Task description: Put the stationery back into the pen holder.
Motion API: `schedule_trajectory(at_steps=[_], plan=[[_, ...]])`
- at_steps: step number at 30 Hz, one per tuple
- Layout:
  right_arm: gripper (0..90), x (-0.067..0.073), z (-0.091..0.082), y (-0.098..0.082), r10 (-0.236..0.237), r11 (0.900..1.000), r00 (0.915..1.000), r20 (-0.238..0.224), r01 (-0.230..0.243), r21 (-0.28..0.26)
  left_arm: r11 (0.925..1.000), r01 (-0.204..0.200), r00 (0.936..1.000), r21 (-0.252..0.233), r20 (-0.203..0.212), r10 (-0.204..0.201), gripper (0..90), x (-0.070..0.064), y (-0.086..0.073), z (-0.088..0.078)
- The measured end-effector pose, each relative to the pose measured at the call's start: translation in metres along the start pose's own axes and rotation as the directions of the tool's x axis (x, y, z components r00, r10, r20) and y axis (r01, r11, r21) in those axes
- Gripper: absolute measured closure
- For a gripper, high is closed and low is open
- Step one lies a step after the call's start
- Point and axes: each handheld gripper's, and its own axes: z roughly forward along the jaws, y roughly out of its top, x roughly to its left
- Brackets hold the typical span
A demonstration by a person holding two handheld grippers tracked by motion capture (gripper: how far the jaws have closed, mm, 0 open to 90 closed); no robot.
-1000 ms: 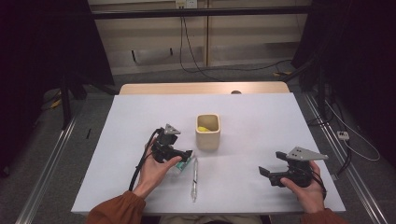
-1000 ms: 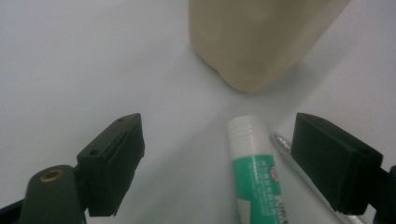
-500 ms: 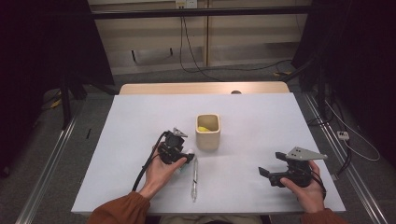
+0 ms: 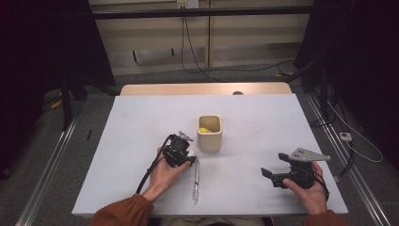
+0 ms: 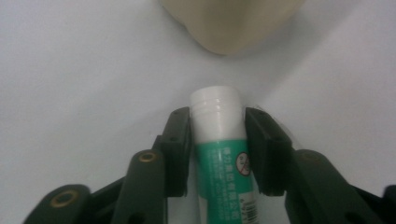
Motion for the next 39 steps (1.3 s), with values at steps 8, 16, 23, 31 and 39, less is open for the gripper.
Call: schedule_trajectory(at_steps=[8, 16, 23, 31, 39], plan=[[7.5, 0.001, 0.000, 0.000, -0.013, 1.000, 0.9999, 0.010, 0.013, 0.001, 1.0000, -0.010, 0.9999, 0.001, 0.011, 0.010, 65.3, 0.000, 0.000, 0.000], [7.5, 0.000, 0.000, 0.000, -0.010, 1.000, 0.9999, -0.002, 0.010, 0.001, 0.9998, -0.008, 0.9992, -0.017, 0.038, 0.008, 65.4, 0.003, -0.002, -0.002], [7.5, 0.000, 0.000, 0.000, -0.011, 1.000, 0.9999, -0.002, 0.011, 0.001, 0.9987, -0.029, 0.9988, -0.042, 0.039, 0.031, 65.5, 0.003, -0.003, -0.010], [7.5, 0.000, 0.001, 0.000, -0.009, 1.000, 1.0000, -0.002, 0.009, 0.001, 0.9922, -0.031, 0.9991, -0.121, 0.025, 0.034, 65.7, 0.006, -0.004, -0.022], [7.5, 0.000, 0.001, 0.000, -0.010, 1.000, 0.9999, -0.005, 0.010, 0.001, 0.9764, -0.034, 0.9986, -0.213, 0.031, 0.042, 65.7, 0.007, -0.006, -0.036]])
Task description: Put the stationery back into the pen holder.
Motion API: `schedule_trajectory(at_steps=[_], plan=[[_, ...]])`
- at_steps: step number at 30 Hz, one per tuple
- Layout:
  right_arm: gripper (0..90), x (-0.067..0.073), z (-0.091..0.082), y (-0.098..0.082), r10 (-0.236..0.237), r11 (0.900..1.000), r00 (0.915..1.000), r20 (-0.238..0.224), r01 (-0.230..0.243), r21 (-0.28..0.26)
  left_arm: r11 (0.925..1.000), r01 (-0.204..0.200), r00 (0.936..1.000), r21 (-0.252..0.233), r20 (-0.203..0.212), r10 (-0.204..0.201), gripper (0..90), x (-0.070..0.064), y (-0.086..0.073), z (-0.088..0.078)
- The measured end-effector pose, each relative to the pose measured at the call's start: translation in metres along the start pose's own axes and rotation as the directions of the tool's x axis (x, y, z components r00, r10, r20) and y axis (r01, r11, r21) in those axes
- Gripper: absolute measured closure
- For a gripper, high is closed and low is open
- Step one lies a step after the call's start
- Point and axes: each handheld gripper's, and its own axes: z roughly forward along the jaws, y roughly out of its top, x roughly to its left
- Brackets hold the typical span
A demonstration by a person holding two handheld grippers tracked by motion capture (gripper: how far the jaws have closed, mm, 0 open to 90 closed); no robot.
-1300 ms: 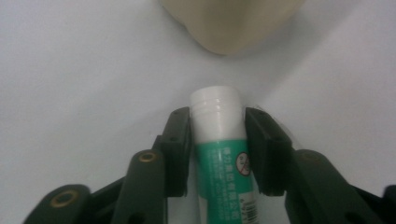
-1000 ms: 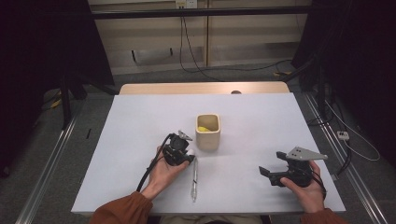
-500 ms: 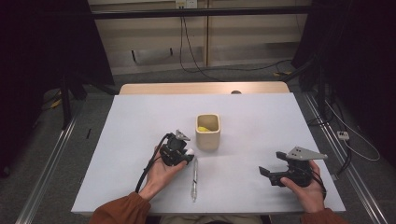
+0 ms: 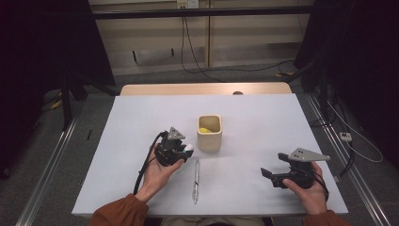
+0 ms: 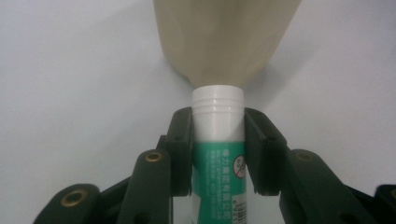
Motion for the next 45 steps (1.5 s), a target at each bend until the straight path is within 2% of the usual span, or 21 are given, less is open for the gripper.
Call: schedule_trajectory(at_steps=[4, 5, 9, 12, 16, 22, 24, 25, 29, 33, 35, 42, 45], plan=[[7.5, 0.000, 0.000, 0.000, -0.002, 1.000, 1.0000, -0.002, 0.002, -0.001, 0.9986, -0.010, 0.9999, -0.052, 0.009, 0.010, 65.7, -0.001, 0.000, -0.008], [7.5, 0.000, 0.000, 0.000, -0.002, 1.000, 1.0000, -0.002, 0.002, -0.001, 0.9965, -0.011, 0.9998, -0.082, 0.017, 0.012, 65.7, -0.001, 0.000, -0.010], [7.5, 0.001, 0.000, 0.000, -0.003, 1.000, 1.0000, -0.001, 0.003, -0.001, 0.9910, -0.013, 0.9994, -0.133, 0.031, 0.017, 65.6, -0.001, 0.002, -0.018], [7.5, 0.000, 0.000, 0.000, 0.001, 1.000, 1.0000, -0.001, -0.001, -0.003, 0.9833, -0.039, 0.9977, -0.177, 0.047, 0.048, 65.6, -0.004, 0.003, -0.022], [7.5, 0.000, 0.000, 0.000, 0.002, 1.000, 1.0000, -0.001, -0.002, -0.006, 0.9778, -0.046, 0.9963, -0.205, 0.061, 0.060, 65.6, -0.008, 0.005, -0.027], [7.5, 0.001, 0.000, 0.001, -0.002, 1.000, 1.0000, -0.002, 0.002, -0.006, 0.9727, -0.038, 0.9958, -0.229, 0.072, 0.056, 65.6, -0.009, 0.007, -0.031], [7.5, 0.000, -0.001, 0.001, -0.002, 1.000, 1.0000, -0.001, 0.002, -0.007, 0.9688, -0.047, 0.9959, -0.243, 0.064, 0.064, 65.6, -0.009, 0.010, -0.033], [7.5, 0.000, -0.001, 0.001, -0.002, 1.000, 1.0000, -0.001, 0.002, -0.008, 0.9665, -0.037, 0.9954, -0.254, 0.076, 0.058, 65.6, -0.010, 0.011, -0.034], [7.4, 0.001, -0.001, 0.001, -0.005, 1.000, 1.0000, -0.001, 0.005, -0.008, 0.9594, -0.047, 0.9947, -0.278, 0.075, 0.070, 65.6, -0.011, 0.019, -0.040], [7.4, 0.001, 0.000, 0.001, -0.003, 1.000, 1.0000, -0.003, 0.003, -0.009, 0.9510, -0.010, 0.9940, -0.309, 0.101, 0.043, 65.6, -0.011, 0.024, -0.045], [7.4, 0.001, 0.000, 0.001, -0.004, 1.000, 1.0000, -0.004, 0.004, -0.009, 0.9427, 0.012, 0.9946, -0.333, 0.101, 0.023, 65.6, -0.009, 0.026, -0.048], [7.4, 0.001, 0.000, 0.001, -0.007, 1.000, 1.0000, -0.004, 0.007, -0.008, 0.9278, 0.033, 0.9949, -0.372, 0.101, 0.005, 65.6, -0.002, 0.036, -0.056], [7.4, 0.001, 0.000, 0.001, -0.005, 1.000, 1.0000, -0.001, 0.005, -0.007, 0.9200, 0.054, 0.9930, -0.388, 0.118, -0.009, 65.6, 0.001, 0.040, -0.058]])
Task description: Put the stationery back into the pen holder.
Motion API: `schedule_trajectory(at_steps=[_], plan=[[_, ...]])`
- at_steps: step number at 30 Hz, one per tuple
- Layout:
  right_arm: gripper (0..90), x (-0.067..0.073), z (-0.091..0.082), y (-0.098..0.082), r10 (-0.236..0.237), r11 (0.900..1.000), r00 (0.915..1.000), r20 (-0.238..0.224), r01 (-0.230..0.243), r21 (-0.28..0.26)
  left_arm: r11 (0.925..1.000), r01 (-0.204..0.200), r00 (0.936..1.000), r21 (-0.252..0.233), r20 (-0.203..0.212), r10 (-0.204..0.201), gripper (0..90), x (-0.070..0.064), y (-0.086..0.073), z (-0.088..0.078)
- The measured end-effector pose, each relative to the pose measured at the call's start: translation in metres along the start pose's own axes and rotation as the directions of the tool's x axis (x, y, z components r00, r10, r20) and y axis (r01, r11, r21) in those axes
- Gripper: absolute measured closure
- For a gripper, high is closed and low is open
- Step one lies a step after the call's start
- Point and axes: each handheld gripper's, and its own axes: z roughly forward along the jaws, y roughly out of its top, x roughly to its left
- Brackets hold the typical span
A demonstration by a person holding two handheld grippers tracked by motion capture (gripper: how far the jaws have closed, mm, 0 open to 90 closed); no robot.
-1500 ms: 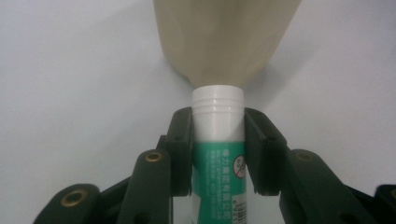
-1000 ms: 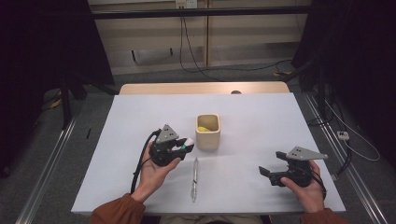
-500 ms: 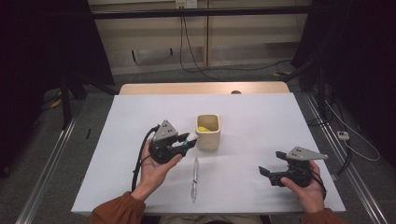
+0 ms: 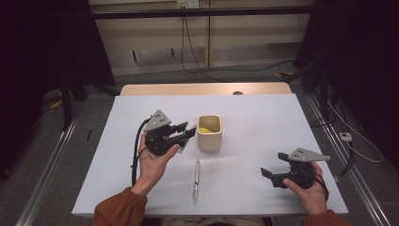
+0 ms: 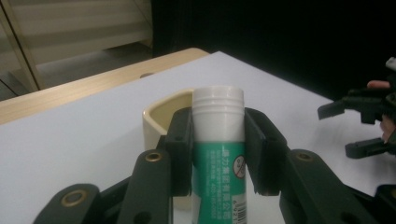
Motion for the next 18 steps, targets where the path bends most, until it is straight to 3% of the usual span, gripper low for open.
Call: schedule_trajectory(at_steps=[6, 13, 18], plan=[[7.4, 0.000, 0.000, 0.000, 0.001, 1.000, 1.0000, 0.001, -0.001, 0.000, 0.9995, -0.016, 0.9997, -0.026, -0.019, 0.016, 65.6, -0.002, 0.012, 0.004], [7.4, 0.000, 0.000, 0.000, 0.002, 1.000, 1.0000, -0.002, -0.002, 0.000, 0.9996, 0.001, 0.9993, -0.027, -0.037, -0.002, 65.6, 0.005, 0.019, 0.016], [7.5, 0.000, 0.000, 0.000, 0.003, 1.000, 1.0000, 0.000, -0.003, 0.002, 0.9995, 0.013, 0.9995, -0.030, -0.028, -0.014, 65.6, 0.008, 0.025, 0.023]])
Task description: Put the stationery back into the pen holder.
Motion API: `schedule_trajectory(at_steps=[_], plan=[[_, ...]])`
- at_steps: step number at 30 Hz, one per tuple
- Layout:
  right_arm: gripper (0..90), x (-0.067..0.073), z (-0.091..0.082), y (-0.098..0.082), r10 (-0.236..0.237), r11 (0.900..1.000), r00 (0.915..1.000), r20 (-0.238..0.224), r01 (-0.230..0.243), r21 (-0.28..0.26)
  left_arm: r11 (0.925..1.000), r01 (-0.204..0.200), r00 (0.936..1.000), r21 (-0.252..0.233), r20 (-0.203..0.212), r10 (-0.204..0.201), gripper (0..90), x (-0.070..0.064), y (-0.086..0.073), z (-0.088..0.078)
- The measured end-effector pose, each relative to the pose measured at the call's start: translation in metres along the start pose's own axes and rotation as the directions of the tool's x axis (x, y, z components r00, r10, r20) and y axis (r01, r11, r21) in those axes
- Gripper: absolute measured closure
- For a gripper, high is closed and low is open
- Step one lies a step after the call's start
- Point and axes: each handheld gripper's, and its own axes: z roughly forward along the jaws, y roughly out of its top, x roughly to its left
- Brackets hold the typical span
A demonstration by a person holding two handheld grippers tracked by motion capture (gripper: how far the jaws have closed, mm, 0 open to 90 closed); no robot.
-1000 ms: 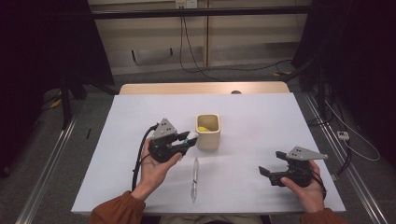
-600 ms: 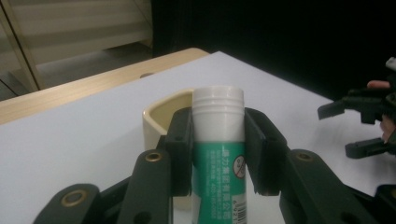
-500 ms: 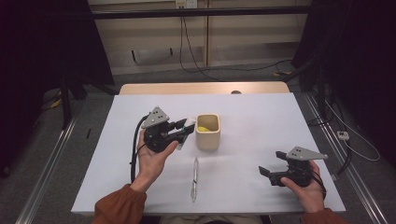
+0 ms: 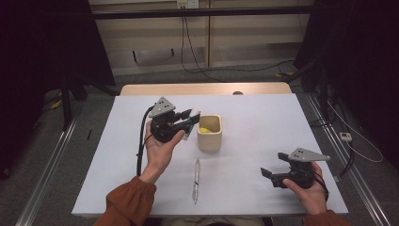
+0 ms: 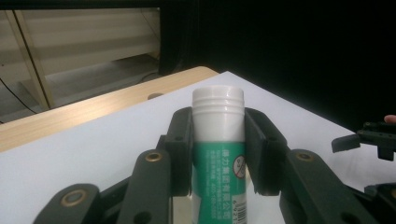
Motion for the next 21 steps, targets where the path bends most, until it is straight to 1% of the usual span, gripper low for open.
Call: schedule_trajectory(at_steps=[4, 7, 11, 14, 16, 18, 19, 21], plan=[[7.0, 0.000, 0.000, 0.000, 0.001, 1.000, 1.0000, 0.000, -0.001, 0.000, 1.0000, 0.005, 1.0000, 0.005, 0.001, -0.005, 65.6, 0.000, 0.005, 0.006], [7.0, 0.000, 0.000, 0.000, 0.001, 1.000, 1.0000, 0.000, -0.001, 0.000, 1.0000, -0.002, 1.0000, 0.007, 0.002, 0.002, 65.5, 0.000, 0.007, 0.010], [7.0, 0.000, 0.000, 0.000, 0.002, 1.000, 1.0000, 0.001, -0.002, 0.002, 0.9997, -0.021, 0.9996, 0.014, 0.016, 0.021, 65.6, -0.002, 0.010, 0.016], [7.0, 0.000, 0.000, 0.000, 0.001, 1.000, 1.0000, 0.000, -0.001, 0.004, 0.9997, -0.023, 0.9993, -0.005, 0.031, 0.023, 65.6, -0.002, 0.013, 0.022], [7.0, 0.000, 0.000, 0.000, -0.001, 1.000, 1.0000, -0.001, 0.001, 0.002, 0.9997, -0.026, 0.9991, -0.006, 0.033, 0.026, 65.6, -0.001, 0.015, 0.026], [7.0, 0.000, 0.000, 0.000, 0.000, 1.000, 1.0000, -0.001, 0.000, 0.003, 0.9992, -0.039, 0.9986, -0.007, 0.035, 0.039, 65.6, -0.002, 0.017, 0.031], [7.0, 0.000, 0.000, 0.000, 0.001, 1.000, 1.0000, -0.001, -0.001, 0.003, 0.9989, -0.046, 0.9985, -0.009, 0.030, 0.046, 65.6, -0.002, 0.018, 0.034], [7.0, 0.000, 0.000, 0.000, 0.000, 1.000, 1.0000, -0.002, 0.000, 0.002, 0.9989, -0.046, 0.9984, -0.011, 0.032, 0.046, 65.5, -0.003, 0.020, 0.038]])
